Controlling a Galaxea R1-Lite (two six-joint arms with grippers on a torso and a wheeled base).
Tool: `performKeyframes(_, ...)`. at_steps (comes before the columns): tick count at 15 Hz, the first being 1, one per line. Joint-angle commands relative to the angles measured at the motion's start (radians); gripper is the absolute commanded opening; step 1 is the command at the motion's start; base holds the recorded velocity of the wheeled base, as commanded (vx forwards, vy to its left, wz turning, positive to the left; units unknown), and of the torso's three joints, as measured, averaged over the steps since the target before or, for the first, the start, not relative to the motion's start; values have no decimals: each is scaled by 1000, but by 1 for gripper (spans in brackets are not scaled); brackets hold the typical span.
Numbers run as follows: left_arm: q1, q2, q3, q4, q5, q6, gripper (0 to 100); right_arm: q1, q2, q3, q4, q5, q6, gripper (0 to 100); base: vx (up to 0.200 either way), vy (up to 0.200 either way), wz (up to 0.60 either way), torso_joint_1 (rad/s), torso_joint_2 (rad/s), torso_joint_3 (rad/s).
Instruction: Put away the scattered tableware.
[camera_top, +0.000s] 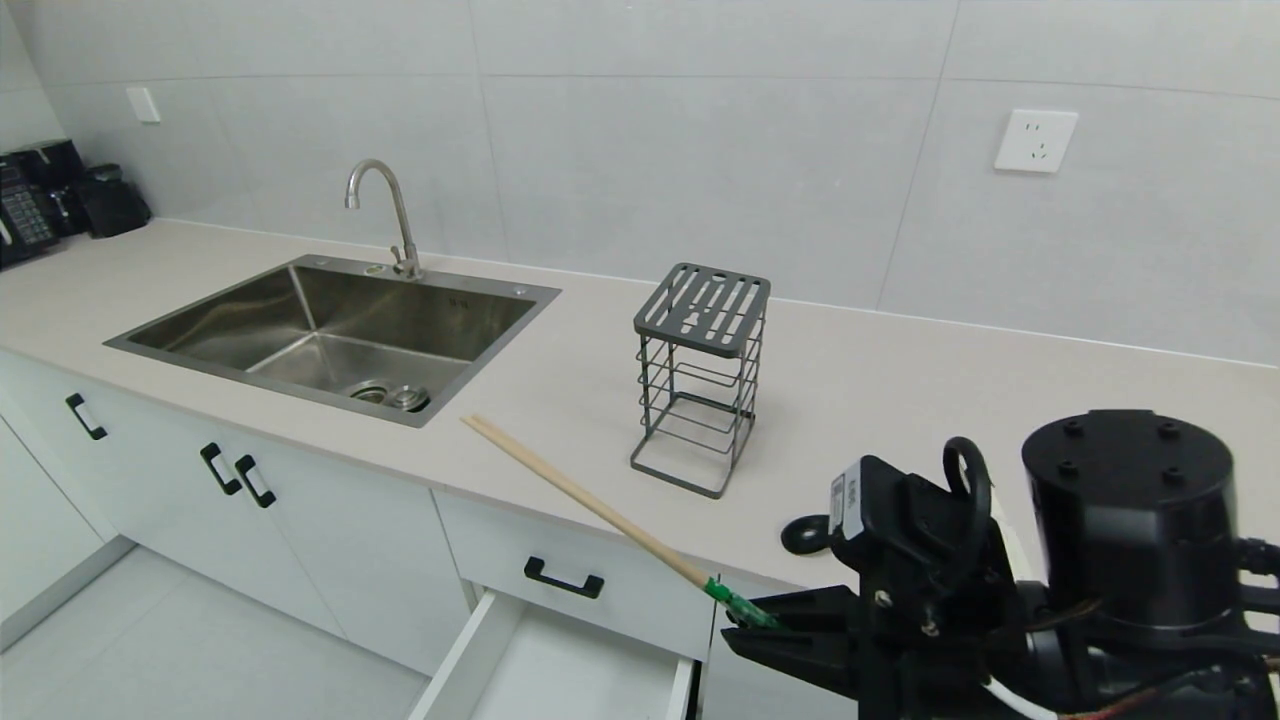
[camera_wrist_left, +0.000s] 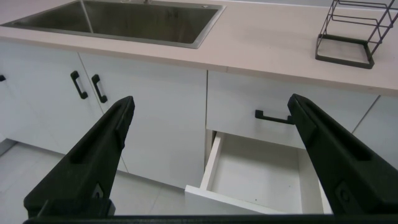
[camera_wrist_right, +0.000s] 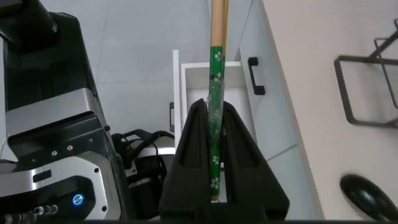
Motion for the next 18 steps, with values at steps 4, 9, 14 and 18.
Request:
performKeyframes(4, 0, 1, 0, 0, 0, 0, 100, 37, 105, -79, 2, -2, 1, 0, 0, 0, 0, 0, 0, 0)
performKeyframes(9, 0, 1, 0, 0, 0, 0, 100, 66, 162, -110, 4, -20, 35, 0, 0, 0, 0, -27, 52, 28)
performKeyframes(14, 0, 1, 0, 0, 0, 0, 100, 143, 251, -199, 4, -85, 119, 0, 0, 0, 0, -120, 243, 118)
performKeyframes(18, 0, 1, 0, 0, 0, 0, 100, 149, 326, -286, 7, -85, 121, 0, 0, 0, 0, -84, 170, 85)
